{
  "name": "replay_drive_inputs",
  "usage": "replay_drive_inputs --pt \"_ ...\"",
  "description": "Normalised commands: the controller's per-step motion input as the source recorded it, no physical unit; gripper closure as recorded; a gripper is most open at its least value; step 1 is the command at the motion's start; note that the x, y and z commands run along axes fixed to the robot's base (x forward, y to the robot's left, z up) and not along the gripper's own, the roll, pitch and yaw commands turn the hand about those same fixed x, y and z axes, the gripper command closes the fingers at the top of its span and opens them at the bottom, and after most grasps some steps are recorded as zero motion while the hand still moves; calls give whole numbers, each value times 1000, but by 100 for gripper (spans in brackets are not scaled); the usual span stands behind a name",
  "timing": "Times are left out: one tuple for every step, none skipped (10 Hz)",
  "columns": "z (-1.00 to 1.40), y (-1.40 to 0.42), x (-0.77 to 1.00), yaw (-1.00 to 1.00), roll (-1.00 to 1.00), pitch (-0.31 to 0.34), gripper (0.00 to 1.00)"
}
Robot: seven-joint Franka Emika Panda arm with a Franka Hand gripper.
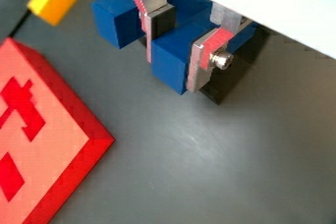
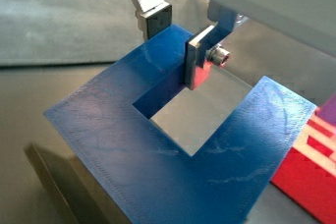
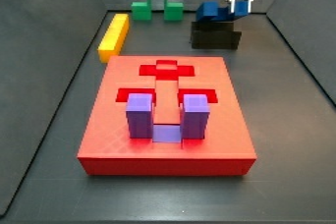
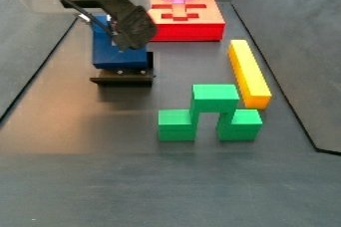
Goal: Pick up the blue object. Move up. Place the blue object on the fixture. Regrasp the blue object. Move to above the board. Insert the blue object.
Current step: Place the blue object on the fixture.
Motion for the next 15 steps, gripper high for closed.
replay_drive_inputs --pt "-114 0 323 -440 0 -140 100" --pt "-303 -17 203 -280 0 -54 100" --pt "-406 -126 0 -171 -71 -54 100" --pt "-340 -106 0 -114 -123 0 100" --pt "-3 -3 -29 -49 -243 0 100" --pt "229 34 0 -3 -480 0 100" --pt "151 29 0 0 -514 0 100" --pt "0 49 0 0 -400 0 100" --pt "-151 0 0 0 -329 26 100" --pt "-151 0 0 0 -237 91 100" --pt "-177 0 0 0 -177 117 100" --pt "-163 0 0 0 -17 211 100" --pt "-86 71 0 -43 0 237 100" --pt "0 86 0 0 0 251 100" --pt "0 3 9 0 43 169 100"
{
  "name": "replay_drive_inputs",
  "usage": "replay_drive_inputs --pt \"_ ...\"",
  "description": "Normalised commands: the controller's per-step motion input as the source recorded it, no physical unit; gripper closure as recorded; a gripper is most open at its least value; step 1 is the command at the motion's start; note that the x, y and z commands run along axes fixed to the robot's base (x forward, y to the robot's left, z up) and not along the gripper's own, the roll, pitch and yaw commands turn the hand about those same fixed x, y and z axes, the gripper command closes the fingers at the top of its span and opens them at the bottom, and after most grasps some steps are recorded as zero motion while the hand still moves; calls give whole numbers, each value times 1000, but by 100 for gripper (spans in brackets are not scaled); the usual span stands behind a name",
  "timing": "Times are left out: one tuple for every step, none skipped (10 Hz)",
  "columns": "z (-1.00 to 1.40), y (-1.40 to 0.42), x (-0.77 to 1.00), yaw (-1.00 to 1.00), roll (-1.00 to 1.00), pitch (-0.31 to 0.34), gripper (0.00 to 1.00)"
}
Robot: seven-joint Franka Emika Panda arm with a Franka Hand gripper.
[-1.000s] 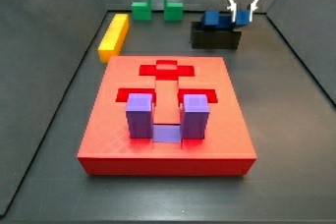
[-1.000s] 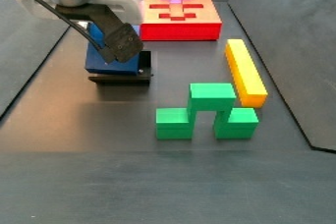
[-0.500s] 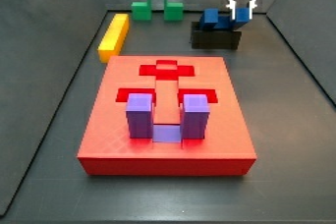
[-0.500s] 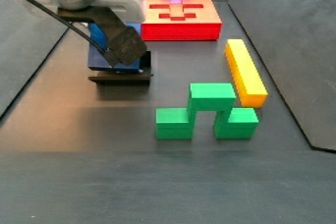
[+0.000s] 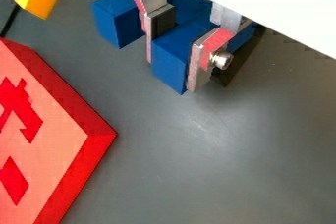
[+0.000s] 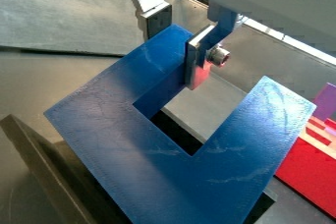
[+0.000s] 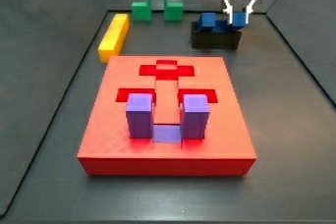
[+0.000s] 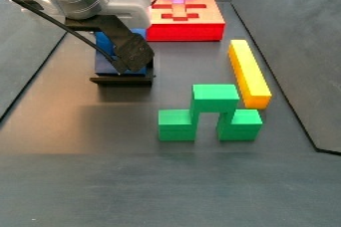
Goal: Pick up the blue object. Move up. Place the blue object on the fixture. Regrasp the blue object. Move to above the board. Insert the blue object.
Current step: Place the blue object on the fixture, then regrasp the blue object.
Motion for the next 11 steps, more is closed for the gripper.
replay_drive_inputs --pt "0 17 0 0 29 103 100" --pt "0 0 0 0 3 0 100" --pt "0 0 0 0 0 0 0" --pt "0 -200 0 0 220 0 0" --pt "66 0 0 0 160 3 0" --pt "229 -120 0 -60 314 0 0" --pt "420 -123 -3 -77 431 0 0" --pt "489 -131 -69 -26 429 -83 0" --pt "486 -151 -54 -11 577 -103 0" --pt "460 -237 -31 0 846 -71 0" --pt "303 -346 0 -11 1000 -20 0"
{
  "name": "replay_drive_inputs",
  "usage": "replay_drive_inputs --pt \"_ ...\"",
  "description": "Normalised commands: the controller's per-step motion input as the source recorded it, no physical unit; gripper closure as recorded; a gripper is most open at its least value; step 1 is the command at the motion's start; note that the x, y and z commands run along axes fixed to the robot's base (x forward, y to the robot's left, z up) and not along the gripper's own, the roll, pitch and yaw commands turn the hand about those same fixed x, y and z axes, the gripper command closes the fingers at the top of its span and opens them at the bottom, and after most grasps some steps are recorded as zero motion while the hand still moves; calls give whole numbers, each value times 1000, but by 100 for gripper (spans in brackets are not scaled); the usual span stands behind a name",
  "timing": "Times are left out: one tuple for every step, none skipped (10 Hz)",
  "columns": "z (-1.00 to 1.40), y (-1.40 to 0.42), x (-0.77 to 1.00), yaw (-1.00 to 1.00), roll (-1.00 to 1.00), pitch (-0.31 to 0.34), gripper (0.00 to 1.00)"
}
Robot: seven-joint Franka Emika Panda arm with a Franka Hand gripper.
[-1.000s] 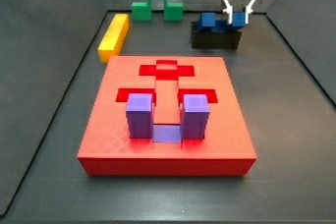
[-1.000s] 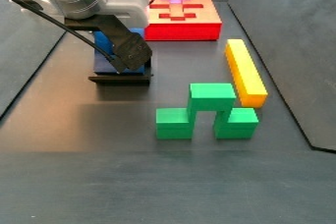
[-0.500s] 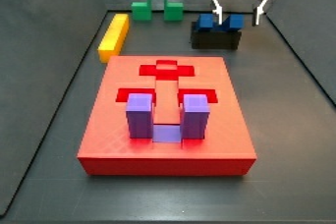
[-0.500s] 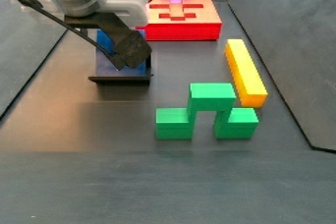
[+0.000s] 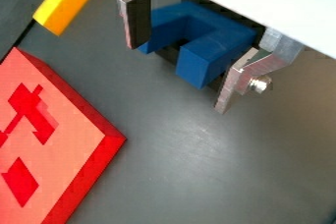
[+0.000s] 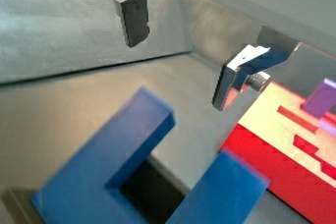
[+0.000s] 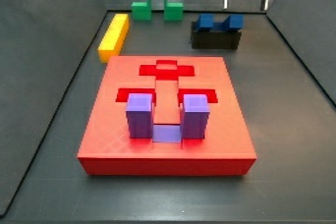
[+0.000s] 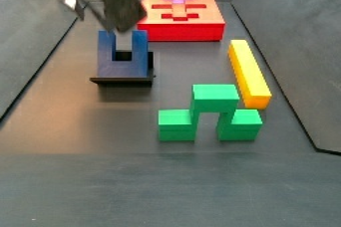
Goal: Pick up the blue object. Move up. Place the blue object on the fixture. Regrasp the blue object. Move to above the board. Insert the blue object.
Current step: Regrasp the blue object.
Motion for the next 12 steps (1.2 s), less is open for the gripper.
replay_drive_inputs --pt "137 -391 0 -3 1000 0 0" --pt "6 -437 0 0 1000 0 0" --pt "0 -443 0 0 1000 0 0" --pt "0 -446 0 -23 1000 0 0" --pt "0 -440 0 -29 1000 0 0" --pt "0 -426 0 -49 1000 0 0" --pt "0 -423 0 -57 1000 0 0" --pt "0 -411 0 -63 1000 0 0" --pt "0 -409 0 -60 1000 0 0" --pt "0 -380 0 -51 1000 9 0" --pt "0 -349 17 -23 1000 6 0" --pt "0 -134 149 0 909 0 0"
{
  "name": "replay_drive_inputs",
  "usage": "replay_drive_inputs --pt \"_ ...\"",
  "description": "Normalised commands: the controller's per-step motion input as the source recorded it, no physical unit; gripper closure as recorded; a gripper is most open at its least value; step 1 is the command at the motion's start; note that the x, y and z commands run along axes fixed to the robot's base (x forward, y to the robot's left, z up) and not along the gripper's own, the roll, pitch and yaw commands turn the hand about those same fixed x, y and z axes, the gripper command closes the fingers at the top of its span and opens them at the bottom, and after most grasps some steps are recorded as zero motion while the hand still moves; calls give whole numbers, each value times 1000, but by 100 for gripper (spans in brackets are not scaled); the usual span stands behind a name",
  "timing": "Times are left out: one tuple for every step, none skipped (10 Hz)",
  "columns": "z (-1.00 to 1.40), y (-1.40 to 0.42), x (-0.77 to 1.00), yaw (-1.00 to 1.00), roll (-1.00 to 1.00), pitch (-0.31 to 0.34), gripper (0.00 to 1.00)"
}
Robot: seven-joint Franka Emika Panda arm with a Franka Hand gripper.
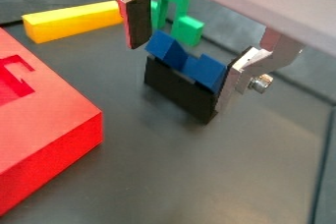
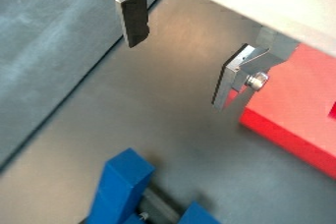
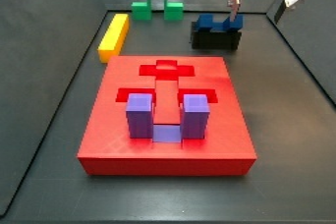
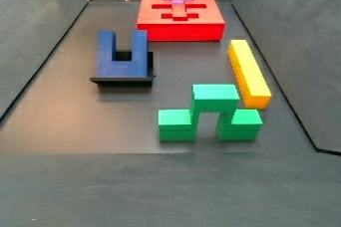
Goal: Pick up the blue object. Move up. Place the blue object on the fixture. Regrasp the blue object. Move to above the board. Insert the blue object.
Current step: Regrasp the blue object.
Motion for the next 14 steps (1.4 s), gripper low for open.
replay_drive_inputs --pt "0 49 237 169 509 -103 0" --pt "37 211 411 349 463 -140 0" --pt "9 226 377 411 437 -166 0" --pt "3 223 354 426 431 -180 0" --pt "0 223 303 414 543 -171 0" --pt "0 134 369 291 997 -6 0" --pt "0 29 257 163 1000 0 0" --pt "-37 0 237 77 1000 0 0" --pt "-111 0 174 29 1000 34 0" --pt "-160 0 231 0 1000 69 0" --pt "-171 0 260 0 934 74 0" --pt "-111 46 203 0 606 23 0" --pt "-31 220 31 6 291 0 0" --pt "0 400 0 146 0 -69 0"
